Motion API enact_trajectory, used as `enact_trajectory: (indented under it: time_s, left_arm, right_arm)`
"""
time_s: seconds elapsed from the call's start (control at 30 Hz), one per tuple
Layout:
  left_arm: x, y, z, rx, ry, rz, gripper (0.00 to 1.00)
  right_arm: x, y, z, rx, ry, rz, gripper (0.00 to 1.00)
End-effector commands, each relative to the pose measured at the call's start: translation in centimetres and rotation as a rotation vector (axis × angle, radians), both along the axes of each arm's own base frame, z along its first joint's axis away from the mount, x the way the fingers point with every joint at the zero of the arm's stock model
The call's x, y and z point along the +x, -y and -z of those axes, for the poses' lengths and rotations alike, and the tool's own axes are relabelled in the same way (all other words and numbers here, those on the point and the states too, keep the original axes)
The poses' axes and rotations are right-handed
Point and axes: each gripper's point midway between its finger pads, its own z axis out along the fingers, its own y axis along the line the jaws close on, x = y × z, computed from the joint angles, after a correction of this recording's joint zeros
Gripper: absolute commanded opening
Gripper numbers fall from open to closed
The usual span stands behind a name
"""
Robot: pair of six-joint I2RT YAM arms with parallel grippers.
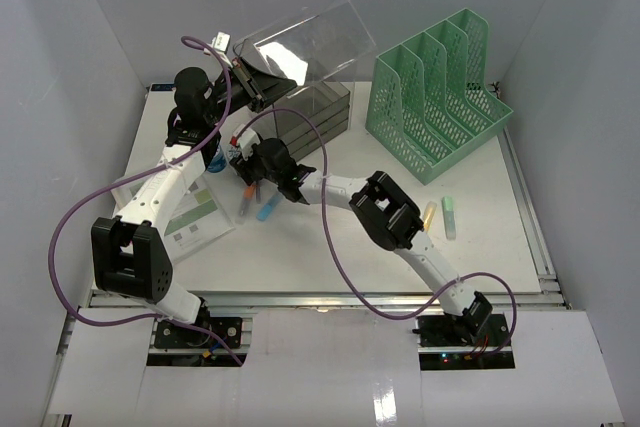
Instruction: Organize the desk
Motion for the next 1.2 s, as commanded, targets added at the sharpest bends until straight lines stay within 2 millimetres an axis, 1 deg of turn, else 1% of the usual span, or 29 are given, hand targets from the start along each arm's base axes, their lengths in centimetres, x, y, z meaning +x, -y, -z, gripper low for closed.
enact_trajectory:
  time_s: [0.0,0.03,0.13,0.2,0.3,0.47,0.57,0.63,0.67,0.7,0.77,0.8,0.9,0.97,1.07,1.17]
  left_arm:
    - [-1.5,-0.1,-1.7,-0.012,0.024,0.023,0.0]
    - [-1.5,-0.1,-1.6,-0.012,0.021,0.022,0.0]
    - [-1.7,-0.2,-1.4,-0.011,0.016,0.019,0.0]
    - [-1.9,-0.2,-1.2,-0.011,0.014,0.017,0.0]
    - [-1.9,-0.3,-1.1,-0.01,0.009,0.01,0.0]
    - [-1.5,-0.4,-1.0,-0.013,0.002,-0.005,0.0]
    - [-1.3,-0.6,-1.1,-0.016,0.001,-0.016,0.0]
    - [-1.3,-0.5,-1.4,-0.018,0.002,-0.018,0.0]
    - [-1.3,-0.6,-1.5,-0.019,0.002,-0.021,0.0]
    - [-1.3,-0.6,-1.6,-0.021,0.003,-0.023,0.0]
    - [-1.2,-0.6,-1.9,-0.022,0.002,-0.029,0.0]
    - [-1.2,-0.6,-2.0,-0.024,0.002,-0.029,0.0]
    - [-1.1,-0.7,-2.3,-0.028,0.002,-0.035,0.0]
    - [-1.2,-0.7,-2.4,-0.032,0.001,-0.036,0.0]
    - [-1.4,-0.8,-2.5,-0.035,-0.003,-0.038,0.0]
    - [-1.6,-0.9,-2.6,-0.031,-0.005,-0.043,0.0]
  right_arm:
    - [-1.2,0.7,-8.2,0.139,0.032,-0.04,0.37]
    - [-1.5,1.0,-9.1,0.145,0.034,-0.046,0.37]
    - [-2.7,2.5,-8.7,0.132,0.017,-0.048,0.37]
    - [-4.0,3.0,-8.6,0.13,0.002,-0.083,0.36]
    - [-5.4,3.5,-9.0,0.143,-0.022,-0.123,0.34]
    - [-8.5,4.0,-9.9,0.168,-0.101,-0.222,0.3]
    - [-10.2,4.6,-11.0,0.186,-0.127,-0.264,0.3]
    - [-11.3,5.4,-11.2,0.2,-0.161,-0.273,0.29]
    - [-11.7,5.8,-10.8,0.194,-0.173,-0.276,0.29]
    - [-12.0,6.1,-11.4,0.203,-0.17,-0.277,0.29]
    - [-12.5,6.7,-11.3,0.201,-0.18,-0.278,0.28]
    - [-12.7,6.9,-11.8,0.207,-0.177,-0.281,0.28]
    - [-13.9,8.3,-12.0,0.205,-0.191,-0.282,0.28]
    - [-14.3,9.1,-11.7,0.198,-0.193,-0.274,0.27]
    - [-13.9,10.6,-11.6,0.197,-0.19,-0.247,0.27]
    - [-12.7,12.9,-12.1,0.215,-0.187,-0.199,0.27]
